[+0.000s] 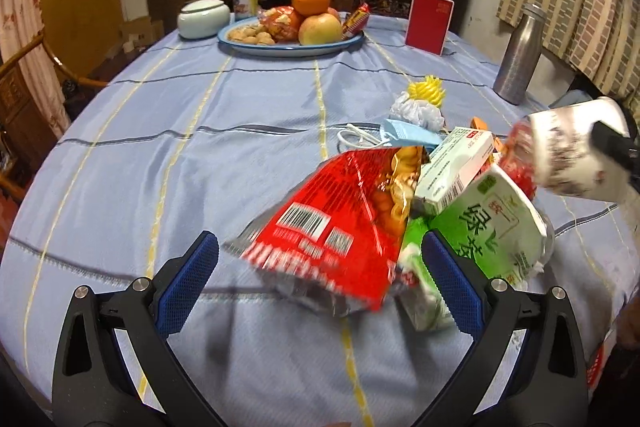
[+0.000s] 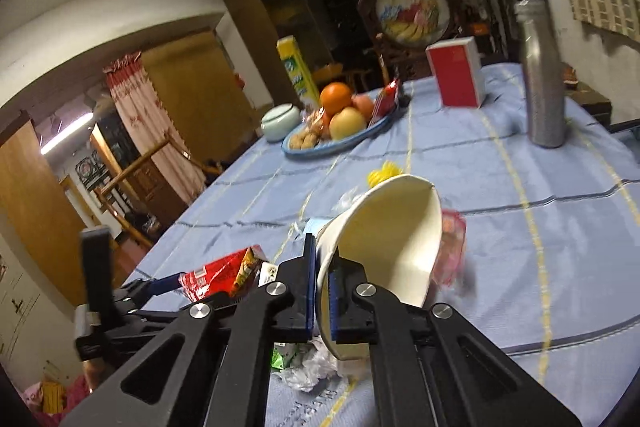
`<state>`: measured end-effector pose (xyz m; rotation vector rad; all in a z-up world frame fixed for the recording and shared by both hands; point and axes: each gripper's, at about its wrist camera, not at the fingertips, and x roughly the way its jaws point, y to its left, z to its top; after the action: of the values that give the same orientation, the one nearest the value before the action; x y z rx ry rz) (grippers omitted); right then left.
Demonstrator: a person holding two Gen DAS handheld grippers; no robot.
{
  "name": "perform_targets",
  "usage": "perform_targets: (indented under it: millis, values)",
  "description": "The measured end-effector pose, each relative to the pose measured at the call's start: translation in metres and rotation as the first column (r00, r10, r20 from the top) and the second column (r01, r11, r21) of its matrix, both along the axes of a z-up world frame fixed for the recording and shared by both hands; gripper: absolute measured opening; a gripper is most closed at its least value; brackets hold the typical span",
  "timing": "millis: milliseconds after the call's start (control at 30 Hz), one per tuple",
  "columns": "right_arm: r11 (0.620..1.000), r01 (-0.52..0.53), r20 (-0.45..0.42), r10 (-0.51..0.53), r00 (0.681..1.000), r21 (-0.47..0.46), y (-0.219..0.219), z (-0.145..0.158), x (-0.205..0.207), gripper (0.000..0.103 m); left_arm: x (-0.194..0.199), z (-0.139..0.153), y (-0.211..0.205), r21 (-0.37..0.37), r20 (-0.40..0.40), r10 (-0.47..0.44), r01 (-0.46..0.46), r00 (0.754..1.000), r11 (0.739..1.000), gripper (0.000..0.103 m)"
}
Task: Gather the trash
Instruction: 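Grasp the white paper cup with the right tool while the left tool grasps the red chip bag, then carry both items to the red basket while the left tool releases the chip bag inside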
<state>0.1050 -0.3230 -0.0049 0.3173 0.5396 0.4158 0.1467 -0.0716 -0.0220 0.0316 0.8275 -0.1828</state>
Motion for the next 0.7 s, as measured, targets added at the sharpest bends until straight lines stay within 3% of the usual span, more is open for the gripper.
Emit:
perform_targets:
  millis: [100, 167, 233, 367, 700]
  values:
    - [0.999, 0.036, 0.027, -0.036, 0.999, -0.001, -0.015, 0.006, -0.013, 0.006, 0.012, -0.005, 0.003, -0.058, -0.046, -0.027, 0.025, 0.999, 0.998, 0.087]
    - [0.998, 0.066, 0.039, -0.066, 0.997, 0.005, -0.028, 0.009, -0.022, 0.006, 0.018, -0.008, 0.006, -0.104, -0.079, -0.047, 0.039, 0.996, 0.994, 0.071]
    - [0.994, 0.108, 0.053, -0.108, 0.993, 0.006, -0.044, 0.013, -0.033, 0.006, 0.019, -0.010, 0.010, -0.162, -0.101, -0.073, 0.056, 0.992, 0.985, 0.063]
    - [0.980, 0.199, 0.059, -0.199, 0.978, 0.007, -0.078, 0.015, -0.053, 0.006, 0.012, -0.001, 0.010, -0.200, -0.079, -0.098, 0.081, 0.992, 0.977, 0.046]
    - [0.935, 0.354, 0.064, -0.353, 0.933, 0.001, -0.137, 0.007, -0.110, 0.006, -0.015, 0.048, -0.004, -0.219, 0.047, -0.155, 0.162, 0.987, 0.962, 0.044]
